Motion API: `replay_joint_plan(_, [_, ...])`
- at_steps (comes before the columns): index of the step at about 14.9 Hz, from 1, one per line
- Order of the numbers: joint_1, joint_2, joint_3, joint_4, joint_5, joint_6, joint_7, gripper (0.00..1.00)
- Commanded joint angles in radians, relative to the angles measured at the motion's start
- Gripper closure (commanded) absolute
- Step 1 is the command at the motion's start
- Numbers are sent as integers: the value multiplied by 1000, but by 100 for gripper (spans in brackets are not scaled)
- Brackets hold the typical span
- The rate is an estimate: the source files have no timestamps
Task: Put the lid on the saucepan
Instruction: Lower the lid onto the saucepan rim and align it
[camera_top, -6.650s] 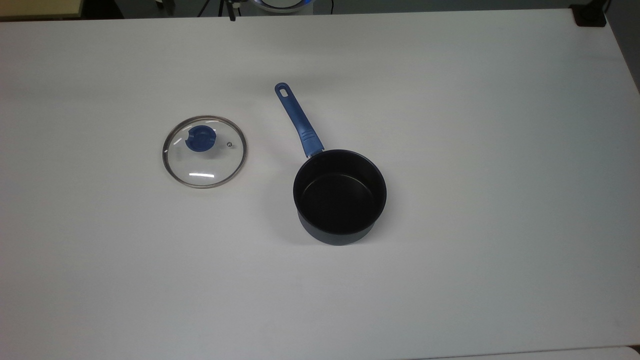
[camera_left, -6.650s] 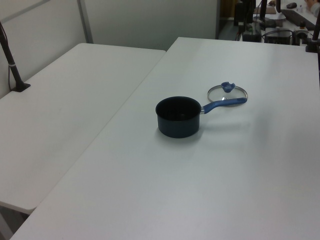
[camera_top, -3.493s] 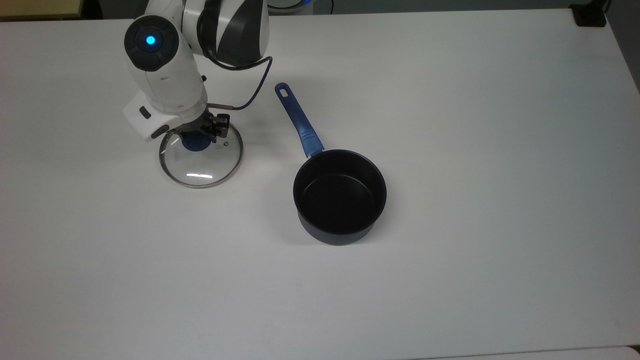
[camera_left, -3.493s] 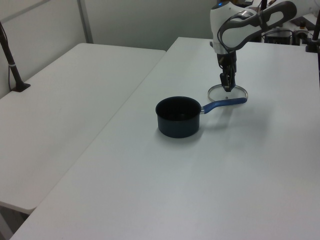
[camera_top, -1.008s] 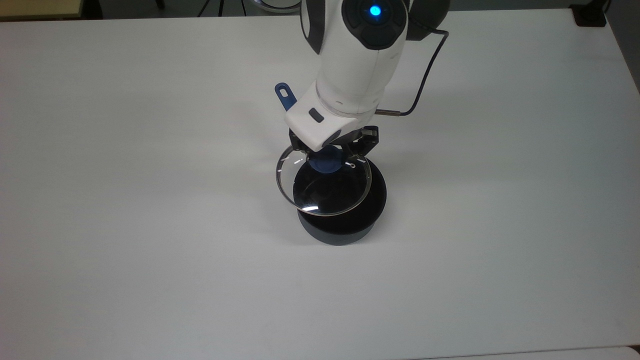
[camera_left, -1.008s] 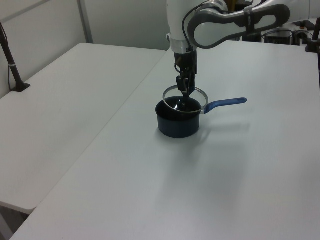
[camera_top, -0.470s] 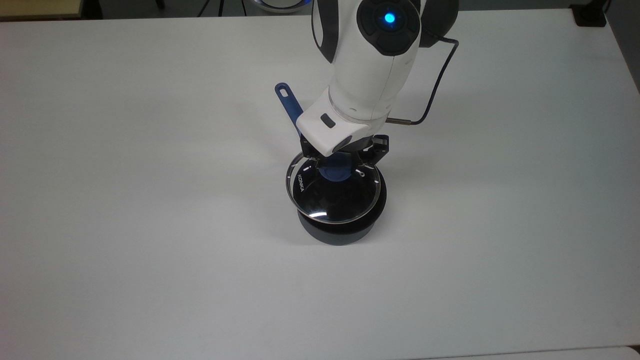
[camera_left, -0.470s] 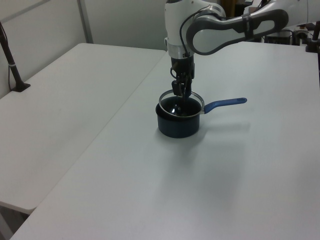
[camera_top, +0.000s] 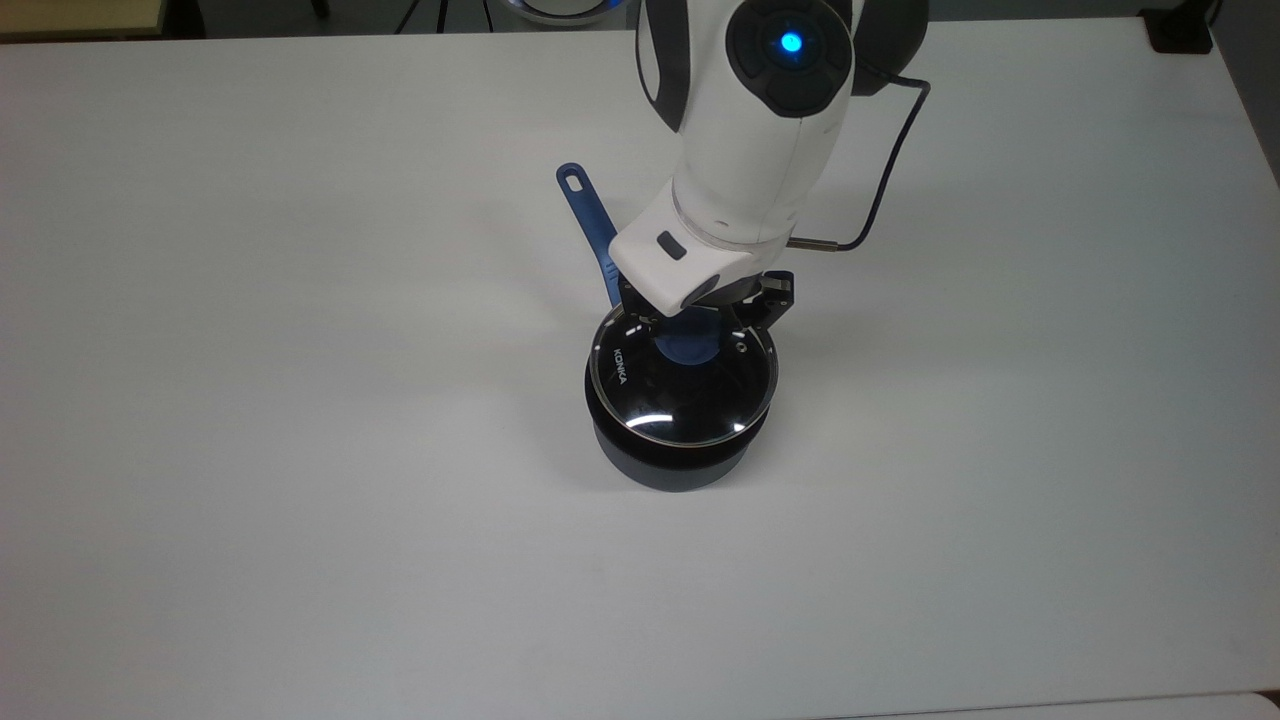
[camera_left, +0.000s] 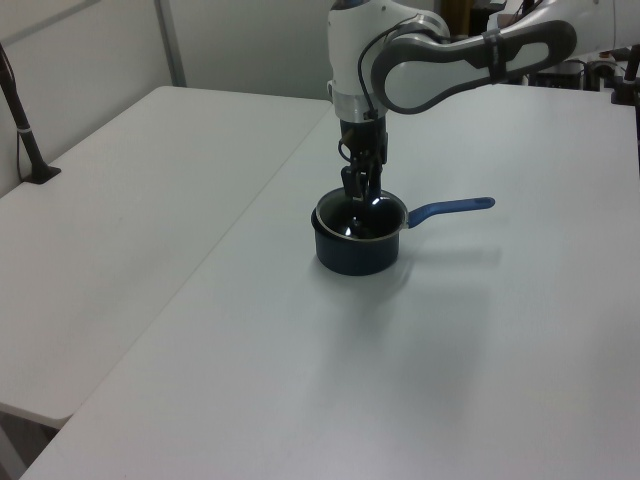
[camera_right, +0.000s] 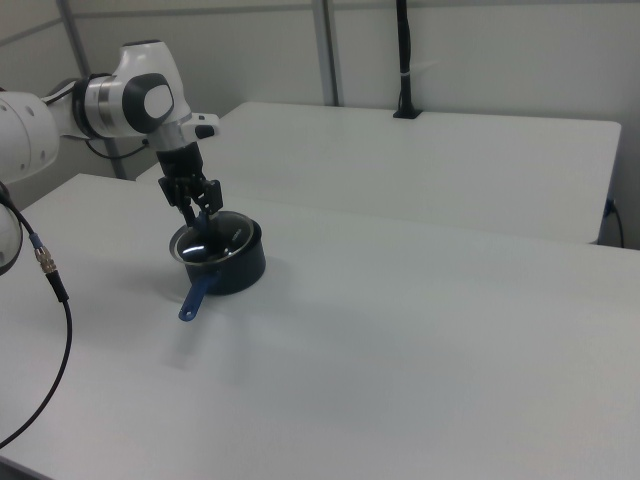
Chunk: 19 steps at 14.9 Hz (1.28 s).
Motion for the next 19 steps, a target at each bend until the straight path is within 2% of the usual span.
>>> replay_joint_plan(1, [7, 20, 0, 27, 15, 26, 28, 65])
replay_joint_plan(8, [2, 31, -5, 30, 30, 61, 76, 65])
replay_joint_plan(19, [-6, 41, -12, 38, 33, 102, 78, 65])
